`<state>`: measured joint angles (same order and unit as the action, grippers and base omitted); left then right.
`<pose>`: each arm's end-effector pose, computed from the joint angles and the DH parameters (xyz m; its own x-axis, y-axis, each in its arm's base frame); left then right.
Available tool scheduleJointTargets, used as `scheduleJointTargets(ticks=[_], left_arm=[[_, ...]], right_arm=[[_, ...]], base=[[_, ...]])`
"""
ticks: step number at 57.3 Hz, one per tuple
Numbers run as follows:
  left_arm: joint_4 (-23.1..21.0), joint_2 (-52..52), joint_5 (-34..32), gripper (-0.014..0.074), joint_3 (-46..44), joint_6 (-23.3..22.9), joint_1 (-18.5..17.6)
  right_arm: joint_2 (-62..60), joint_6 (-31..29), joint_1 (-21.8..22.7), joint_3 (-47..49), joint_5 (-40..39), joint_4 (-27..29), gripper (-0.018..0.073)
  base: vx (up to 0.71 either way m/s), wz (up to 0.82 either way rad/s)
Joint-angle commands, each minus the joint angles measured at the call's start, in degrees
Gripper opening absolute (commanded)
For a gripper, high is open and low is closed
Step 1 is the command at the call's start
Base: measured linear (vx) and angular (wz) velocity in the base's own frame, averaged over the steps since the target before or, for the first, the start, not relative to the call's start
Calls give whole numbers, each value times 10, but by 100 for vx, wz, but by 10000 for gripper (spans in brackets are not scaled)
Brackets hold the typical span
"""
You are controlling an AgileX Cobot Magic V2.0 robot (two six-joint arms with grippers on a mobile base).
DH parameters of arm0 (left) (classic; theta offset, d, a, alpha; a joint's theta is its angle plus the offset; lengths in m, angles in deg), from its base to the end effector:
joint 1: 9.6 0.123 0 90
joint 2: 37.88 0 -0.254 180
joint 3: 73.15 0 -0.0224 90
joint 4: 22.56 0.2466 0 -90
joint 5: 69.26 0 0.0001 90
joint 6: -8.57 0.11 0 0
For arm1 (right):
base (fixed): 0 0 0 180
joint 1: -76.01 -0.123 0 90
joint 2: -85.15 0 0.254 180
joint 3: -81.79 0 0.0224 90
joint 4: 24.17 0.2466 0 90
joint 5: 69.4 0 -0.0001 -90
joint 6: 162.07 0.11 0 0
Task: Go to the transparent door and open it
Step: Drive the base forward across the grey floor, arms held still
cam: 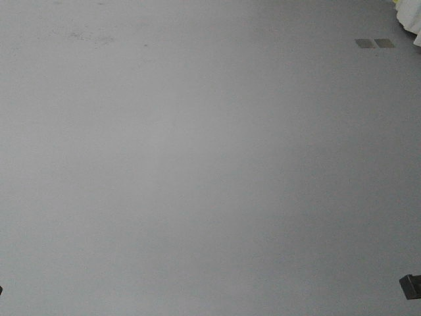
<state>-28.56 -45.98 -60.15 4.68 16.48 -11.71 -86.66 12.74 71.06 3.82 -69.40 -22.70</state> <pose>0.1023 -0.0056 0.1890 -0.0850 0.0378 -0.9957 0.0563 0.9979 0.0331 0.1025 0.0089 0.2053 0.0722 -0.0589 -0.9957 -0.0818 0.9945 -0.0647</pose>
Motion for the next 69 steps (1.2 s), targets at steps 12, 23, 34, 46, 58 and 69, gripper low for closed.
scheduleJointTargets(ticks=[12, 23, 34, 46, 58, 69], left_arm=[[-6, 7, -51, 4, 17, -4, -3], [-6, 7, -51, 4, 17, -4, -3], [-6, 7, -51, 4, 17, -4, -3], [-6, 7, -51, 4, 17, -4, -3], [-6, 7, -51, 4, 17, -4, -3], [-6, 7, -51, 4, 17, -4, -3]], right_arm=[[-8, 1, 2, -8, -44, -1, 0], [-8, 1, 2, -8, -44, -1, 0], [-8, 1, 2, -8, -44, -1, 0], [-8, 1, 2, -8, -44, -1, 0], [-8, 1, 2, -8, -44, -1, 0], [-8, 1, 2, -8, -44, -1, 0]], base=[[29, 5], [36, 8], [40, 18], [42, 23], [44, 24], [45, 26]])
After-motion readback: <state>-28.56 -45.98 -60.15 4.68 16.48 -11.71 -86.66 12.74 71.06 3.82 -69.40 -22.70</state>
